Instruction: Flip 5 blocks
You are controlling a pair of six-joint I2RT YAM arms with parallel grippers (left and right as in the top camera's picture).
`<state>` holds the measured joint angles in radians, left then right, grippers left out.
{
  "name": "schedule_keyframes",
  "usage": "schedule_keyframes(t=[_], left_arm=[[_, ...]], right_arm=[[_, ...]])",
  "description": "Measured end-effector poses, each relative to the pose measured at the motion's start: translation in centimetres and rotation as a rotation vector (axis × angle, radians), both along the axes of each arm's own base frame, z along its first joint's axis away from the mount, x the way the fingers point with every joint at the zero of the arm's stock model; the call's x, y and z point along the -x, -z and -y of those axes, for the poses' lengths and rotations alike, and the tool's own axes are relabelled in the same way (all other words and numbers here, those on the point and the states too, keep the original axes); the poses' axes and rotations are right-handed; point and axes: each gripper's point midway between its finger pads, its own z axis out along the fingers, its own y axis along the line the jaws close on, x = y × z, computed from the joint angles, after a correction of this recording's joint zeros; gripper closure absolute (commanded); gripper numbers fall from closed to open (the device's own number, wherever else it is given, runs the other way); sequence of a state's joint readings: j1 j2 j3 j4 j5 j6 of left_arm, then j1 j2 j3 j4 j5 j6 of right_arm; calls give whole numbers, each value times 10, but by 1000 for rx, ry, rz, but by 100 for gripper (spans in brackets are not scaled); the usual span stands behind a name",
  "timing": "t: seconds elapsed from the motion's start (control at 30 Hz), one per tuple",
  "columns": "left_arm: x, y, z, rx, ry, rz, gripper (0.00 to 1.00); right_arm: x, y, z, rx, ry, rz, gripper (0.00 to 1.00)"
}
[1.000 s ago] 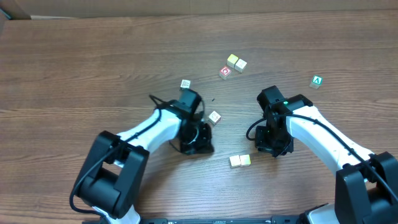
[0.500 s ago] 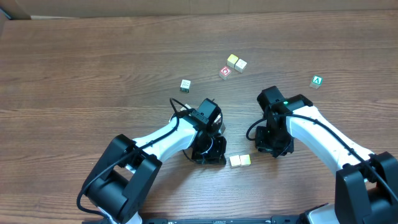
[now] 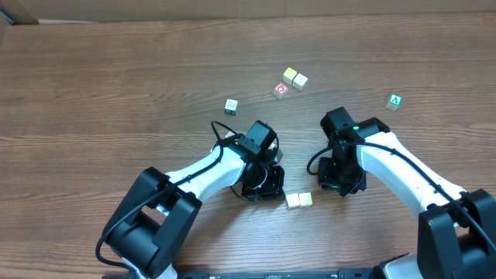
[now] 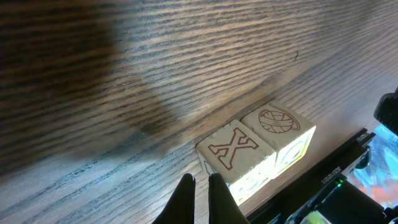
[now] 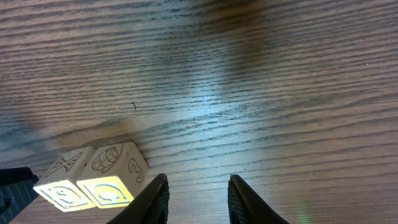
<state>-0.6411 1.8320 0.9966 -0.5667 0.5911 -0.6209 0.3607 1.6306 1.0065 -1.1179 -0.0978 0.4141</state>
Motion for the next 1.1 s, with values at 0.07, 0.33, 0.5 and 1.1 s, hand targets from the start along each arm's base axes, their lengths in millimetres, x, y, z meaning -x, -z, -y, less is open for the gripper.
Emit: schedule_keyframes(t=[0.07,0.33,0.5,1.1], left_arm=[[0,0,0,-1,-4,-2,96],[-1,-1,7,13,-2,12,96],[0,-1,8,12,-6,9,96],[-24,-9,-8,-28,-54,24,96]], right_arm=[[0,0,0,0,1,0,67],[0,0,0,0,1,1,67],[0,0,0,1,1,0,67],[0,0,0,1,1,0,61]])
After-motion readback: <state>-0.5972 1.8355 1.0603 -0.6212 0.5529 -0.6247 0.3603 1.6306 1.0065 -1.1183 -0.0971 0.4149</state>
